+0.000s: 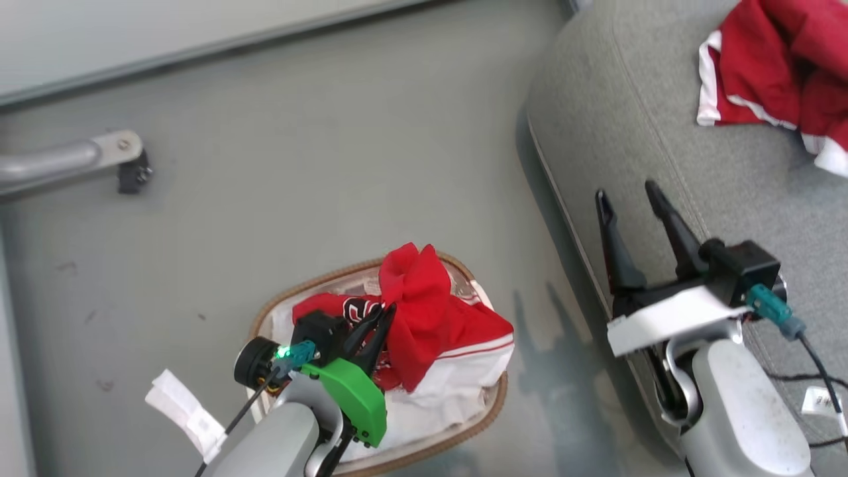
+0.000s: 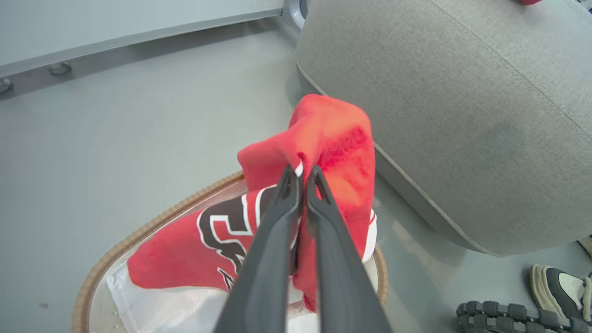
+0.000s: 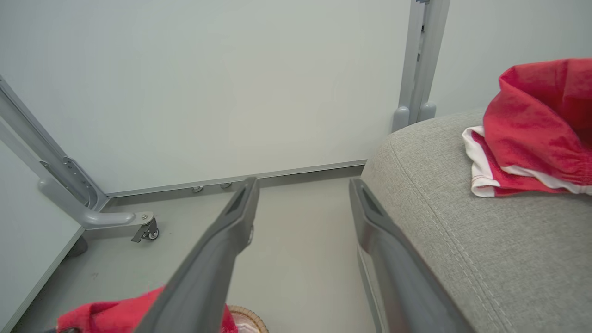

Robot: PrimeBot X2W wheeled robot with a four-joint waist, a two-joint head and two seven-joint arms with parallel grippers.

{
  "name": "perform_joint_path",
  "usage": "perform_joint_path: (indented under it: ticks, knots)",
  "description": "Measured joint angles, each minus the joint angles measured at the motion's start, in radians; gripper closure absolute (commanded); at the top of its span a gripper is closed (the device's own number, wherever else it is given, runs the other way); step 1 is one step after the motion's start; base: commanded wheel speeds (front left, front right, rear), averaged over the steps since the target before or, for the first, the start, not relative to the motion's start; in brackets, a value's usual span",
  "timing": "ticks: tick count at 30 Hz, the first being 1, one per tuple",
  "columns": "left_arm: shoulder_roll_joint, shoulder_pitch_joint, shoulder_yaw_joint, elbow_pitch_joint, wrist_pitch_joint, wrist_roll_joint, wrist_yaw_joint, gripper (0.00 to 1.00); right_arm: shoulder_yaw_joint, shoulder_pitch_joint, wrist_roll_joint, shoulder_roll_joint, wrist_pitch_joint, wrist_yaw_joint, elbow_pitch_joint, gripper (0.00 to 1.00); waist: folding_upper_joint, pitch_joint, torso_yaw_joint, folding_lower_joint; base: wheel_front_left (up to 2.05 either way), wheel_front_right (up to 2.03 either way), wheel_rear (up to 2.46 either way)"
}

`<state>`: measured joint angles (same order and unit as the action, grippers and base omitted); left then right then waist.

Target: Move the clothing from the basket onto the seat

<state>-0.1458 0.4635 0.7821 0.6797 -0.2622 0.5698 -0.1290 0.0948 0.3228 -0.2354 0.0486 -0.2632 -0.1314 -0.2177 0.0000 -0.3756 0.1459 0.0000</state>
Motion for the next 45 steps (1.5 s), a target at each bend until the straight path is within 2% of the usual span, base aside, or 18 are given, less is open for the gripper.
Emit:
perform_joint_path:
  ticks: [10, 20, 28, 31, 38, 45]
  knots:
    - [0.013, -0.113, -0.149, -0.196, 0.0, -0.098, 0.0, 1.0, 0.012, -0.093, -0.003, 0.0, 0.0, 0.0, -0.041, 0.0, 0.0, 0.168, -0.053, 0.0, 0.0, 0.0, 0.0]
    - [0.033, -0.134, -0.229, -0.323, 0.0, -0.143, 0.0, 1.0, 0.044, -0.18, -0.007, 0.0, 0.0, 0.0, -0.07, 0.0, 0.0, 0.306, -0.079, -0.0001, 0.0, 0.0, 0.0]
    - [0.039, -0.124, -0.257, -0.367, 0.0, -0.165, 0.0, 1.0, 0.076, -0.213, 0.007, 0.0, 0.0, 0.0, -0.097, 0.0, 0.0, 0.364, -0.092, -0.0001, 0.0, 0.0, 0.0]
    - [0.044, -0.117, -0.254, -0.377, 0.0, -0.169, 0.0, 1.0, 0.114, -0.217, 0.03, 0.001, 0.0, 0.0, -0.107, 0.0, 0.0, 0.371, -0.1, -0.0001, 0.0, 0.0, 0.0]
    - [0.055, -0.099, -0.219, -0.381, 0.0, -0.176, 0.0, 1.0, 0.298, -0.207, 0.034, 0.0, 0.0, 0.0, -0.152, 0.0, 0.0, 0.373, -0.13, 0.0, 0.0, 0.0, 0.0]
    - [0.063, -0.081, -0.189, -0.376, 0.0, -0.173, 0.0, 1.0, 0.459, -0.096, -0.048, 0.0, 0.0, 0.0, -0.2, 0.0, 0.0, 0.367, -0.166, 0.0, 0.0, 0.0, 0.0]
